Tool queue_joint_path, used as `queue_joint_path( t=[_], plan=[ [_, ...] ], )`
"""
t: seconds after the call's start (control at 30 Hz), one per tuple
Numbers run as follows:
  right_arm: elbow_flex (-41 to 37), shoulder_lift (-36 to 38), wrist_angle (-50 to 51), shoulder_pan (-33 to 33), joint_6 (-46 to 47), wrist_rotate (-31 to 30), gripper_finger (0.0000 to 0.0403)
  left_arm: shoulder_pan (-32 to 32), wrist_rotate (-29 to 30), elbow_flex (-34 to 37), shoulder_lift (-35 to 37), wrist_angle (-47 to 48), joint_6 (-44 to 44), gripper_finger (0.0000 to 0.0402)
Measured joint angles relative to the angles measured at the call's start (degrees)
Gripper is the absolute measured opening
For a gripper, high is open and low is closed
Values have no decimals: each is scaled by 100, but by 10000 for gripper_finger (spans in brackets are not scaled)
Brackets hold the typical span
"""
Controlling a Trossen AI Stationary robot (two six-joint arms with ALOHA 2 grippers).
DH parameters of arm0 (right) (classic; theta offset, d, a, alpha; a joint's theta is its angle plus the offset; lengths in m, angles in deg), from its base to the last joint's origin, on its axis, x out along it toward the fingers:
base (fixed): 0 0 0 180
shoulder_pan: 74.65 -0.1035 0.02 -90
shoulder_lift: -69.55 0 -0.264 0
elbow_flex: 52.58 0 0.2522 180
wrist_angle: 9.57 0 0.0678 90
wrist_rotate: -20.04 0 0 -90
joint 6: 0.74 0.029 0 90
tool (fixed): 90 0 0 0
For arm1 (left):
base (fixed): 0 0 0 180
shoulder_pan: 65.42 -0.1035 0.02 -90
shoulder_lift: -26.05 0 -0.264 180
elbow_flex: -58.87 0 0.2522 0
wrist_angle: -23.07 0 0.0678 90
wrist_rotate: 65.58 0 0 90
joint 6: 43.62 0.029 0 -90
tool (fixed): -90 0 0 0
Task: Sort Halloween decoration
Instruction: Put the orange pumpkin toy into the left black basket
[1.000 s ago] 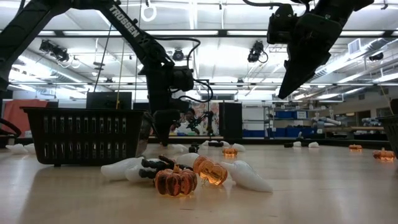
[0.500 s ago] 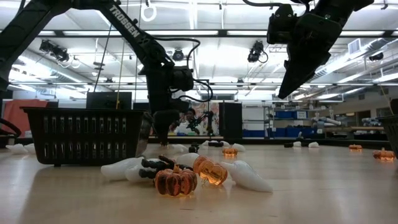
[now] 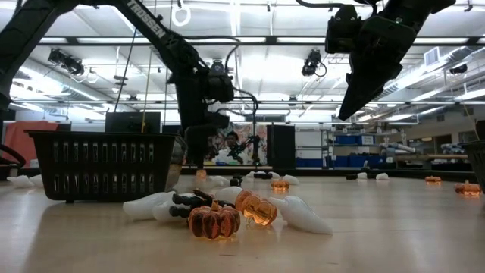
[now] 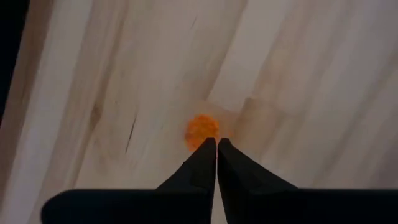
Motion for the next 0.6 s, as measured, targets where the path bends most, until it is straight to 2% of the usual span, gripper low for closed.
queue_joint_path(
  t=[0.43,0.5,0.6],
  plan=[
    [0,0,0,20,-2,-52,165,184,-128,-7,225,-14,-44,11],
    [0,0,0,50,0,-50,165,171,-71,-7,177,-352,-189,20],
    [0,0,-29,77,24,-54,165,162,-43,-13,121,-736,-415,55]
  ],
)
